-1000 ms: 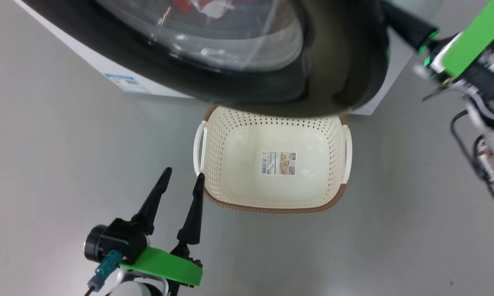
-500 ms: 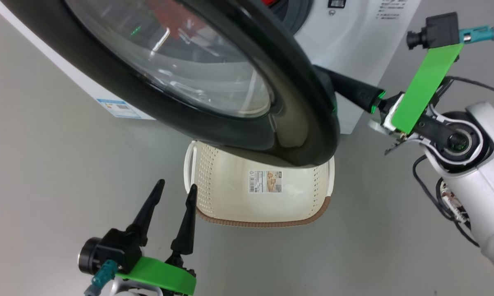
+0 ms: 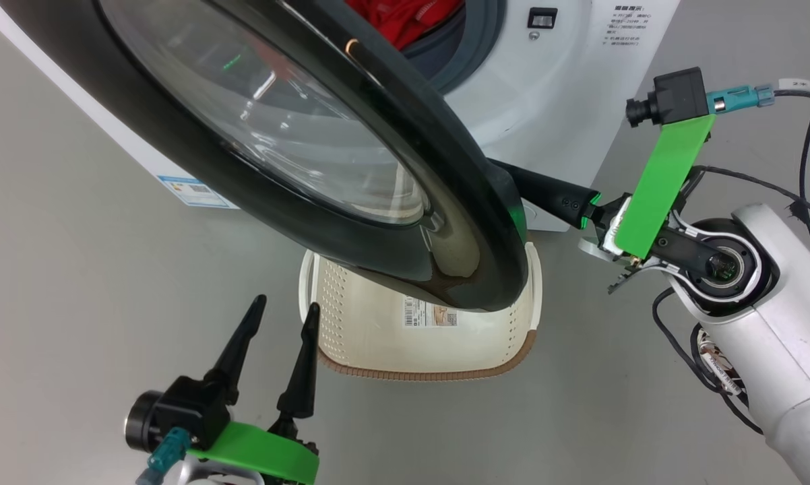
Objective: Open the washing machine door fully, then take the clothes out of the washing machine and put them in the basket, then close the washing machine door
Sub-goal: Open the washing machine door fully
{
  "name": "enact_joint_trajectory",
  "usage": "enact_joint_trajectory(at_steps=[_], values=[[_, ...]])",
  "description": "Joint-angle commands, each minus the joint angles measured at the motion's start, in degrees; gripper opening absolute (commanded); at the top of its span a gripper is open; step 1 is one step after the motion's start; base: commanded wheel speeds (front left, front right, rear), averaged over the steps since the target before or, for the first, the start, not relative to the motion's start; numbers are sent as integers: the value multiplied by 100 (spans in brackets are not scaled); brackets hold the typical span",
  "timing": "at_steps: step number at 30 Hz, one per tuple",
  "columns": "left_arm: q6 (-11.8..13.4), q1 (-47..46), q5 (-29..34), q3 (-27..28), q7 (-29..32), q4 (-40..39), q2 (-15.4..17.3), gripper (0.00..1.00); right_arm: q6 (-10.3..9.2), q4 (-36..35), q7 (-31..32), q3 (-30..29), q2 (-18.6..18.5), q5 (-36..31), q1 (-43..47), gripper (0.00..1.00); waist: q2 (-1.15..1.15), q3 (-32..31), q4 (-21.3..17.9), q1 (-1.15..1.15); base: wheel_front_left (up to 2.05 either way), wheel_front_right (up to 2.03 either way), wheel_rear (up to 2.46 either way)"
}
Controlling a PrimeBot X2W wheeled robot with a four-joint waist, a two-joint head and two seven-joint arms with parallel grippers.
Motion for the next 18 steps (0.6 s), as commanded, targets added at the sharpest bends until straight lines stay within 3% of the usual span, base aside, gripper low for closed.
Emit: enact_joint_trajectory(at_steps=[1,13,18], values=[[12,105,36,191,-69,-140,62,100,45,-180,-10,-28,120,-65,129,0,0,-14,0,0,0,0,0],[-55,159,112,267,-69,-150,62,100,45,19,-584,-170,119,-472,319,2,0,-170,-36,0,0,0,0],[-85,213,177,371,-69,-136,62,100,45,30,-862,-212,86,-492,552,43,0,-271,-120,0,0,0,0]])
